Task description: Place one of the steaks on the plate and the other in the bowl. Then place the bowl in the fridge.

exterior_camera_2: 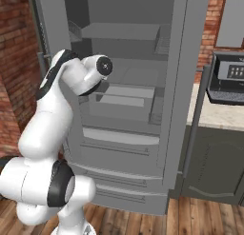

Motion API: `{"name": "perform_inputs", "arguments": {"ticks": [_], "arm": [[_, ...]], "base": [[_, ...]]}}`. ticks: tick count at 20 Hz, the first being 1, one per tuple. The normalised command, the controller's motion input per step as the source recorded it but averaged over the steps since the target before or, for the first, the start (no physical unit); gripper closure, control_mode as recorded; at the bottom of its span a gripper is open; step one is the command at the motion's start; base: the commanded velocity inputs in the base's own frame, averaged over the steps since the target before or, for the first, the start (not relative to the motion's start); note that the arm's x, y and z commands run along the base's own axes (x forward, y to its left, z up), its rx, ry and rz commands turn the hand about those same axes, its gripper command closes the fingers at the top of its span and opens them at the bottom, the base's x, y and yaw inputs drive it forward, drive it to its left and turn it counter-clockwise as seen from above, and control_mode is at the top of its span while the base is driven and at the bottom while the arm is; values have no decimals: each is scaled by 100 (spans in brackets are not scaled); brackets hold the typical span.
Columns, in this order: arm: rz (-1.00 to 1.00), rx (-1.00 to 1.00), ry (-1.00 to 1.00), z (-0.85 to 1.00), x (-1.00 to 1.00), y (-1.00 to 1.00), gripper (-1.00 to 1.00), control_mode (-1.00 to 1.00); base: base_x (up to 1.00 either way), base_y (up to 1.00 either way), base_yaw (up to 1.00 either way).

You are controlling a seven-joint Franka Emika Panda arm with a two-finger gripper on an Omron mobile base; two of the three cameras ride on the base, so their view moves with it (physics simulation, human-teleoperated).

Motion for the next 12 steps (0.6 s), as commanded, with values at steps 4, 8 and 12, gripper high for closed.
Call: {"name": "perform_inputs", "arguments": {"ticks": [4,8,12], "arm": [[12,11,0,-11,90,0,-100,-100],[14,7,0,-11,56,27,-100,-100],[16,2,0,-27,8,80,-100,-100]], "base": [[0,0,0],[0,0,0],[0,0,0]]}}
